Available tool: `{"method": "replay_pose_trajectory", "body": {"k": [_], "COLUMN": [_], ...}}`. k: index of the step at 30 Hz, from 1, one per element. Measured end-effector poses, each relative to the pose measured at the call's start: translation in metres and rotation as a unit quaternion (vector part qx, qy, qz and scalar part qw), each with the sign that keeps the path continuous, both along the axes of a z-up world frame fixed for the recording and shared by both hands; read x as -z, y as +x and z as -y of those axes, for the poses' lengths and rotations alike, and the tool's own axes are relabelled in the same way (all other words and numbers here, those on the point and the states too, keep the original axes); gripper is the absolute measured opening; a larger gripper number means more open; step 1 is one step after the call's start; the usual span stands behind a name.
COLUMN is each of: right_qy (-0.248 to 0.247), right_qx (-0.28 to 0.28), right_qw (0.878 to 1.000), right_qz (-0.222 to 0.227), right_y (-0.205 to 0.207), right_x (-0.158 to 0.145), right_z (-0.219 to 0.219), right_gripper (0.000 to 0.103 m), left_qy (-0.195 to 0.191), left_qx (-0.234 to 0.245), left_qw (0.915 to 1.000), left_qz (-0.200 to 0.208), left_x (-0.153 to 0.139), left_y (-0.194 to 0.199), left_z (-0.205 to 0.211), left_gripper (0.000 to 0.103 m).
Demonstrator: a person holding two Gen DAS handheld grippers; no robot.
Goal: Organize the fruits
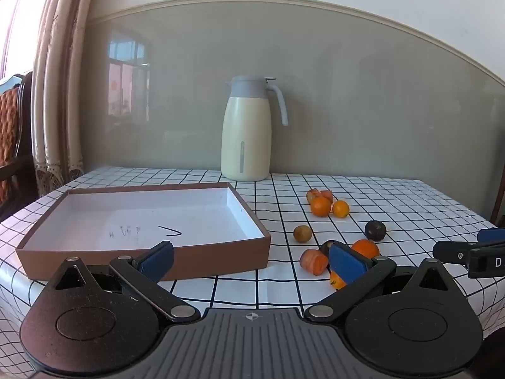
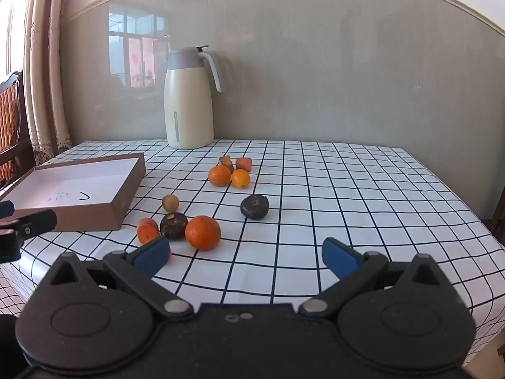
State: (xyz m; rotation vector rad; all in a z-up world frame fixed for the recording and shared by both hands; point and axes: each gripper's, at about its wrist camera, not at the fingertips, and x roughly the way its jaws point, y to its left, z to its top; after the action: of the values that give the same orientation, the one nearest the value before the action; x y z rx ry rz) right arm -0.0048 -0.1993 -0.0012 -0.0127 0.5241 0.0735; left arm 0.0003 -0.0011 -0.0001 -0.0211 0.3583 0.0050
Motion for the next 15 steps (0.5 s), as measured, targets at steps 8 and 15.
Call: {"method": "replay_pose_trajectory", "body": {"k": [8, 15], "right_qy": [-0.004, -0.005], "right_qx": [-0.001, -0.001], "right_qw": [1.000, 1.000], "right_qz": [0.001, 0.001], "right_y": [0.000, 0.000], "right_x": [0.000, 0.000], "right_z": [0.000, -0.001], "right_gripper": [0.097, 0.097], "left_qy": [0.015, 0.006], "left_qx": [0.002, 0.003], "left_qw": [0.9998, 0.9999], "left_qz": [0.013, 0.013], "left_x": [0.001, 0.000], "left_y": [-0.002, -0.002], "left_z": [0.008, 0.002], "left_gripper": [0.103, 0.103]}}
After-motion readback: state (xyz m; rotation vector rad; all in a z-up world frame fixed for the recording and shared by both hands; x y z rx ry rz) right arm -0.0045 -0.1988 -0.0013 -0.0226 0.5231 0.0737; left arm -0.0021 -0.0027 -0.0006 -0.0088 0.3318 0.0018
